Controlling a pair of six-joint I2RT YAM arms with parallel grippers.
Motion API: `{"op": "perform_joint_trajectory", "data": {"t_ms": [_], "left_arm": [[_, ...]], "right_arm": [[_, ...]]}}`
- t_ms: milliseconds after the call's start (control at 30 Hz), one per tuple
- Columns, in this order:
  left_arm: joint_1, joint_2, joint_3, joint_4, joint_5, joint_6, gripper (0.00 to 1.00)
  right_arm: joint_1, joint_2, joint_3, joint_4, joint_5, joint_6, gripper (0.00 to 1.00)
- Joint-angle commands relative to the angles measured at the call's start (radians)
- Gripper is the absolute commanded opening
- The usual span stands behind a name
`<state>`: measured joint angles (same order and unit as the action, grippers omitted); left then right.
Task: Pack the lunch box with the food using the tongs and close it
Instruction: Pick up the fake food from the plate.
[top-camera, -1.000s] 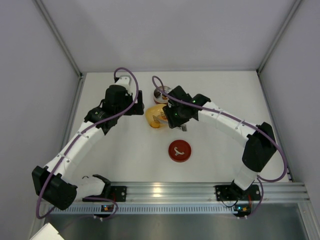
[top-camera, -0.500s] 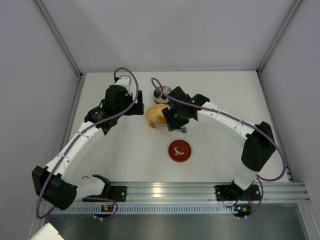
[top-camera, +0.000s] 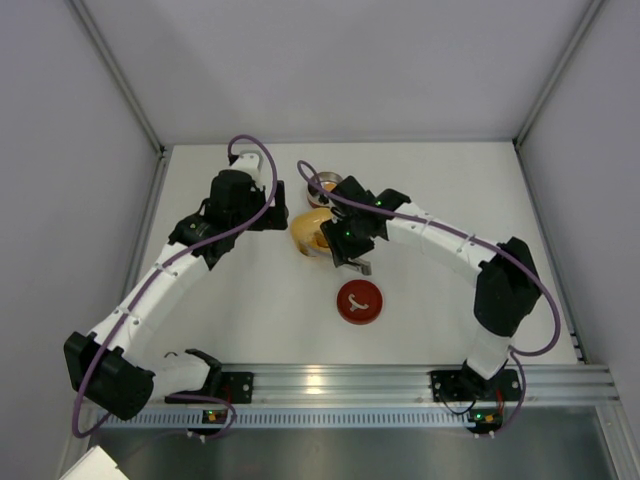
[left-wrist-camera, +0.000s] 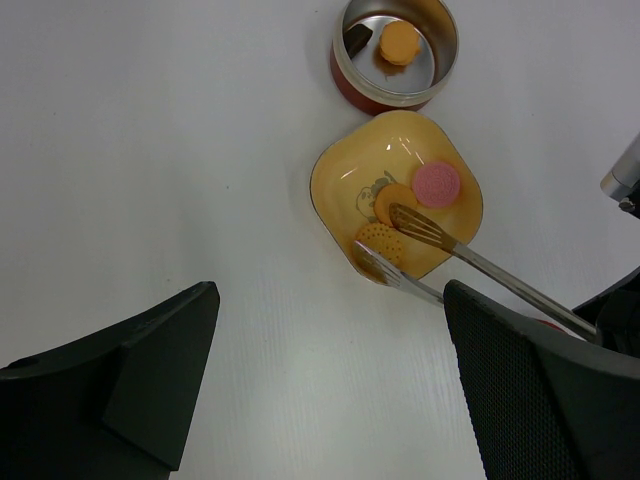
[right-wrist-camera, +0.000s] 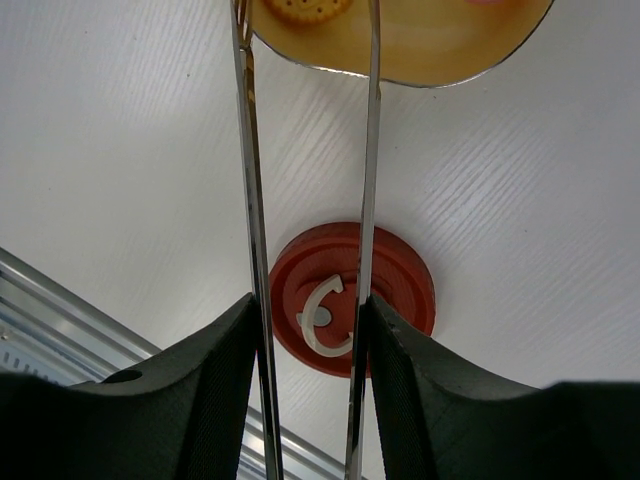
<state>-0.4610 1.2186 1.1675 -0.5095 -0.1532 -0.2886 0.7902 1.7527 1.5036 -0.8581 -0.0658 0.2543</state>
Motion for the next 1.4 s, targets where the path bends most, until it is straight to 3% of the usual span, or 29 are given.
{"op": "perform_joint_trajectory", "data": {"t_ms": [0,200,633,1000,1367], "left_arm": [[-0.001,-0.005,-0.003,0.006,0.000,0.002,0.99],[0.001,-0.007,-0.003,0.008,-0.003,0.002,0.99],[0.001,-0.008,-0.005,0.006,-0.005,0.002,0.99],[0.001,-0.007,-0.005,0.008,-0.002,0.002,0.99],[0.001,-0.005,-0.005,0.008,-0.002,0.000,0.99]], "right_arm": [[0.014,0.013,0.053,-0.004,-0.023,-0.004,0.45],[0.012,0.028,0.056,0.002,-0.028,-0.001,0.44],[0.014,0.034,0.109,-0.009,0.040,0.011,0.33],[0.012,0.027,0.159,-0.024,0.162,0.023,0.33],[-0.002,0.033,0.194,-0.012,0.150,0.026,0.34]]}}
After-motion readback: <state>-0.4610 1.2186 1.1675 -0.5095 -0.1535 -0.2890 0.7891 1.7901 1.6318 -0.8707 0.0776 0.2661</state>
